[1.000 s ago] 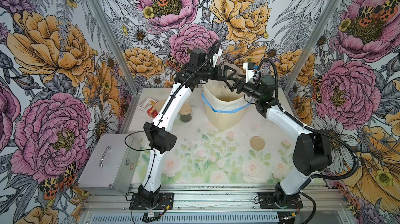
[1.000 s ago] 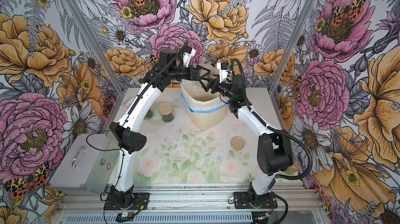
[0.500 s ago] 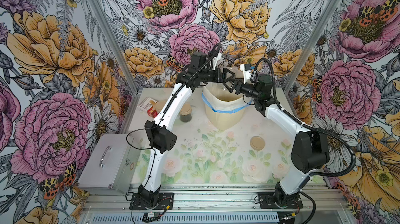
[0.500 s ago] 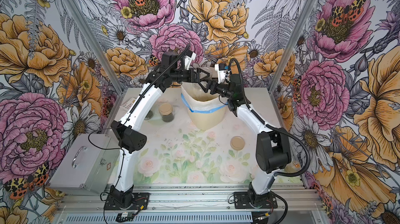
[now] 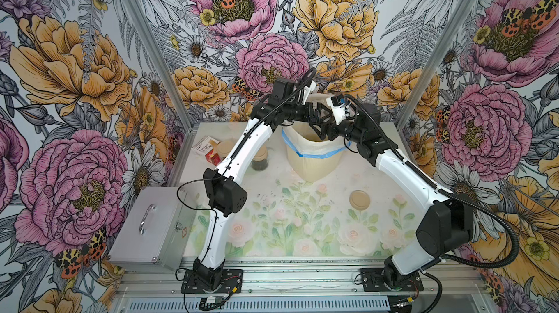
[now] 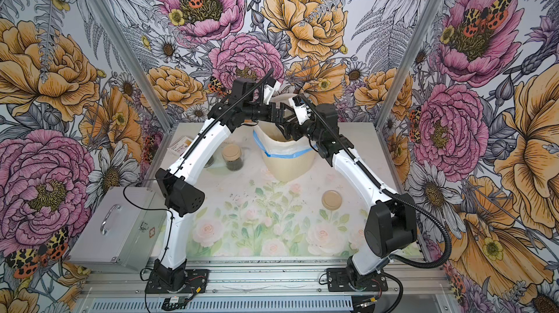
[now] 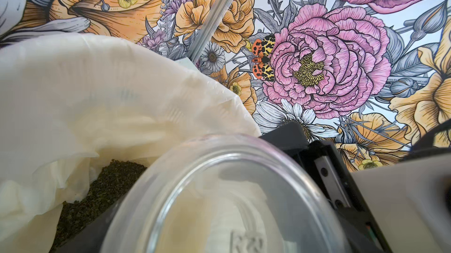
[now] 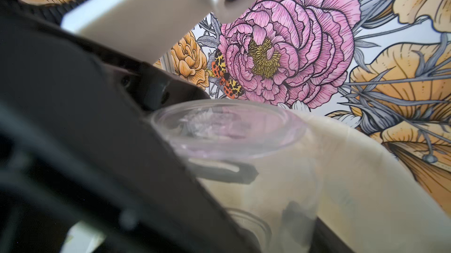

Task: Empty moldy tea leaves from jars
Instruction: Pour the moldy tea leaves from the jar into the trash bin.

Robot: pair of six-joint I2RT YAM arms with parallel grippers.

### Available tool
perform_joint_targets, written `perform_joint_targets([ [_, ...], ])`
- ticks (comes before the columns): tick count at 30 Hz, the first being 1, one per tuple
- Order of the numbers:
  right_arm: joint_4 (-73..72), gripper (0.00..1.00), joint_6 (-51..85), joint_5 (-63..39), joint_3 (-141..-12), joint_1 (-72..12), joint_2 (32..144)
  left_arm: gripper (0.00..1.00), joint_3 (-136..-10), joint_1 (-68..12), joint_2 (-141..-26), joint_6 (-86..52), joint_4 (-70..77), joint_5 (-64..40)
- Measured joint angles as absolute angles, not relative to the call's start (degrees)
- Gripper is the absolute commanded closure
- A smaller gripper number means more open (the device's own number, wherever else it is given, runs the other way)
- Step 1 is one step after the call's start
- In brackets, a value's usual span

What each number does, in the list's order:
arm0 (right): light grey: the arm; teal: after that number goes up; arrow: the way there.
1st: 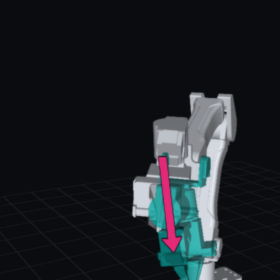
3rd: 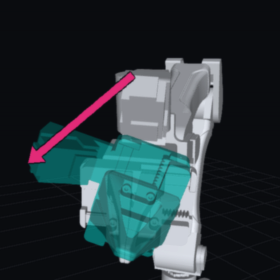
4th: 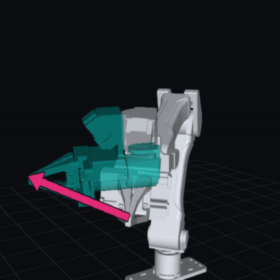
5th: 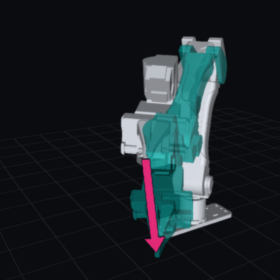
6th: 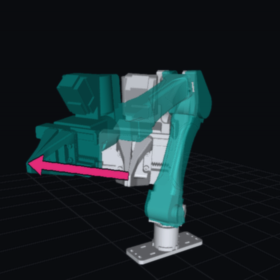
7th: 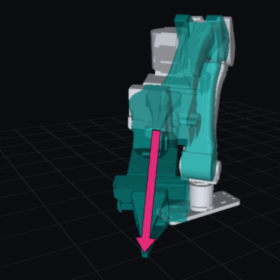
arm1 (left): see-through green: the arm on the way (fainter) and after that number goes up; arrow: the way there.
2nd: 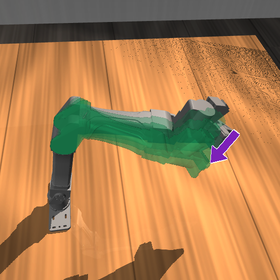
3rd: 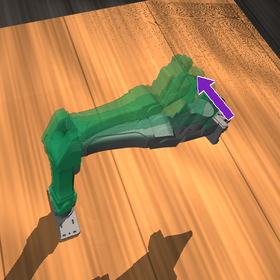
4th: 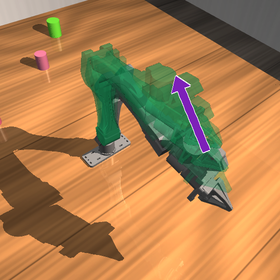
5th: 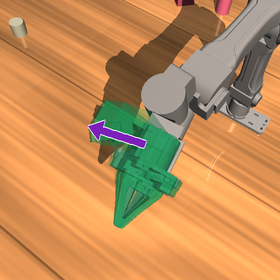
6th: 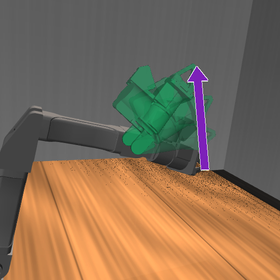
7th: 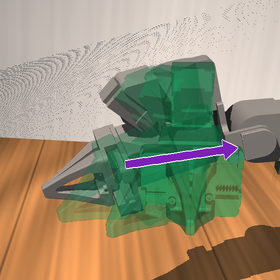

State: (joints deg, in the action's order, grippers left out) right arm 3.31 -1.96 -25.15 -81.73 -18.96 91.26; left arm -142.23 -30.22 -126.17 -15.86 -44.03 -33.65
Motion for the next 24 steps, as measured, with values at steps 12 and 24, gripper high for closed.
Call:
perform_joint_targets([
  [12,3.53,0.3,-5.45,-23.24,-81.97,-18.96,90.24,0.35,-143.7,-30.26,-126.21,-15.49,-44.64,-34.13],
  [24,0.93,0.01,-4.62,-24.16,-81.97,-18.96,88.88,0.43,-147.13,-30.28,-126.26,-16.38,-46.3,-33.93],
])
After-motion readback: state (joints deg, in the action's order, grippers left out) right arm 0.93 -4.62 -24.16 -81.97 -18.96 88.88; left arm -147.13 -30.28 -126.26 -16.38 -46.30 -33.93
